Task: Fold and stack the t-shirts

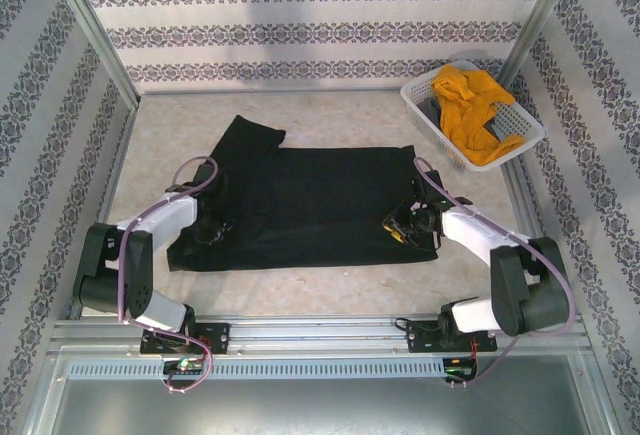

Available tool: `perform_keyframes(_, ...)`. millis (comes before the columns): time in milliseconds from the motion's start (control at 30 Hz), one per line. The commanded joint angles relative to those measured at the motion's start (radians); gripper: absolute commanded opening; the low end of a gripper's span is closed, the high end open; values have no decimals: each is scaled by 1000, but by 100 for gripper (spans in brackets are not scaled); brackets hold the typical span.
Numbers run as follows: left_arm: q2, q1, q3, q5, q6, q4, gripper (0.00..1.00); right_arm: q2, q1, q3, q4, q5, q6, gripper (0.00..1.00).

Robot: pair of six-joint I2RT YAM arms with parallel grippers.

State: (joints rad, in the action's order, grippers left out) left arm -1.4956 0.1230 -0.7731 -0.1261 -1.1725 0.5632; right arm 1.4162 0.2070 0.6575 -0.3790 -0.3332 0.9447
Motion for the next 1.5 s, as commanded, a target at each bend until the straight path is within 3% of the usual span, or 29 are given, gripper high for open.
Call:
perform_keyframes(0,2,-46,41,-7,-78,-71,24,71,20,48,-78,58,13,28)
perform_keyframes(267,151,-99,148,63,-174,50,20,131,126,131,-291,112,16,28)
perform_keyframes(400,245,-160,226,56,-195,81,19,121,205,116,-313,101,58,29)
perform_keyframes(700,361,-318,219,98,-50,176,18,100,342,91,-259,70,163,31)
perform_keyframes(867,350,-314,47,125,77,168,27,-47,342,191,-271,191,56,39)
perform_keyframes(967,273,-298,-84,72,170,77,35,-143,300,217,-194,242,-40,44)
perform_keyframes(1067,115,-266,-242,21,252,20,38,-140,185,242,-102,172,-100,44)
perform_keyframes(1200,-81,-241,-408,-16,309,-87,38,-47,77,336,-40,98,-187,43)
perform_keyframes(1467,-450,-226,-696,-52,402,-280,34,210,11,556,-17,32,-288,43)
